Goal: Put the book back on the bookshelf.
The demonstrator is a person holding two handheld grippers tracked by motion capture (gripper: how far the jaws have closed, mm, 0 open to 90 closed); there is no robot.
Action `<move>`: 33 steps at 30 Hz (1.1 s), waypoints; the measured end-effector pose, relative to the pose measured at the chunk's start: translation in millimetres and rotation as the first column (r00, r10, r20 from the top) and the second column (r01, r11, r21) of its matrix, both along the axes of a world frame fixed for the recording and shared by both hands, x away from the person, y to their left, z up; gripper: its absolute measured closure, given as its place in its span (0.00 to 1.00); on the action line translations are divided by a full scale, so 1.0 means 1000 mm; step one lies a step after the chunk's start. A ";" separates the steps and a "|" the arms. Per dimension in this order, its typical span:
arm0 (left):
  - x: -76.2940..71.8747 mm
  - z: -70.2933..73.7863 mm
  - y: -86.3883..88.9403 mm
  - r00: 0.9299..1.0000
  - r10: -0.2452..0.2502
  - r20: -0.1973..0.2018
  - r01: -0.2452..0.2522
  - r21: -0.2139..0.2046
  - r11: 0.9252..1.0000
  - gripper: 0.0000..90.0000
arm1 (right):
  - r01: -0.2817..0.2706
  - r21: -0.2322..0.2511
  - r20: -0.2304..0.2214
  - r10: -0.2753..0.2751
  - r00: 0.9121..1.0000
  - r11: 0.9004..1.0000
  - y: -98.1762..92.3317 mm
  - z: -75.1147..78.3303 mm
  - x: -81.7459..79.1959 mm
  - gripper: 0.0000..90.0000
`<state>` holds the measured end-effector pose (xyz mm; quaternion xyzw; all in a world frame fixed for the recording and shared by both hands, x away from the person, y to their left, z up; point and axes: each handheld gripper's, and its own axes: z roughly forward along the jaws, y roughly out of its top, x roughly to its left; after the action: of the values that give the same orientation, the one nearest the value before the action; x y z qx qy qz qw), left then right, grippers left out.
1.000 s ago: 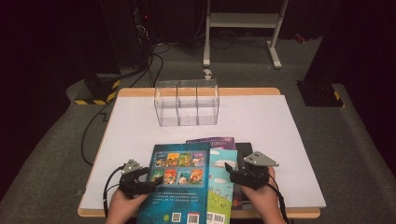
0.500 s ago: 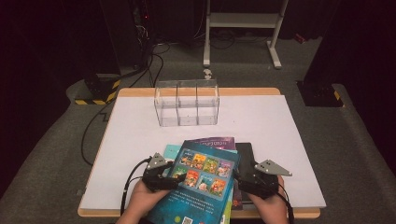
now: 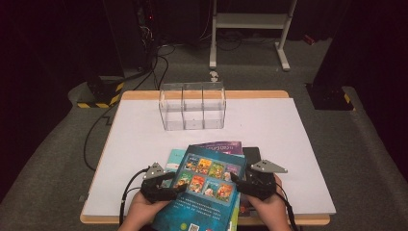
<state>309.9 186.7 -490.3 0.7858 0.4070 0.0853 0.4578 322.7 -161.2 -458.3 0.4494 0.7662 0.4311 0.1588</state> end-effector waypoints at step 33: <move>0.031 0.010 -0.040 1.000 0.012 0.002 -0.012 -0.010 1.000 0.40 | 0.077 0.059 -0.071 -0.073 0.995 0.995 -0.022 0.005 0.040 0.32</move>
<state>341.3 146.3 -479.9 0.7810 0.4117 0.0869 0.4614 362.7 -182.9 -452.8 0.4971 0.7401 0.4324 0.1345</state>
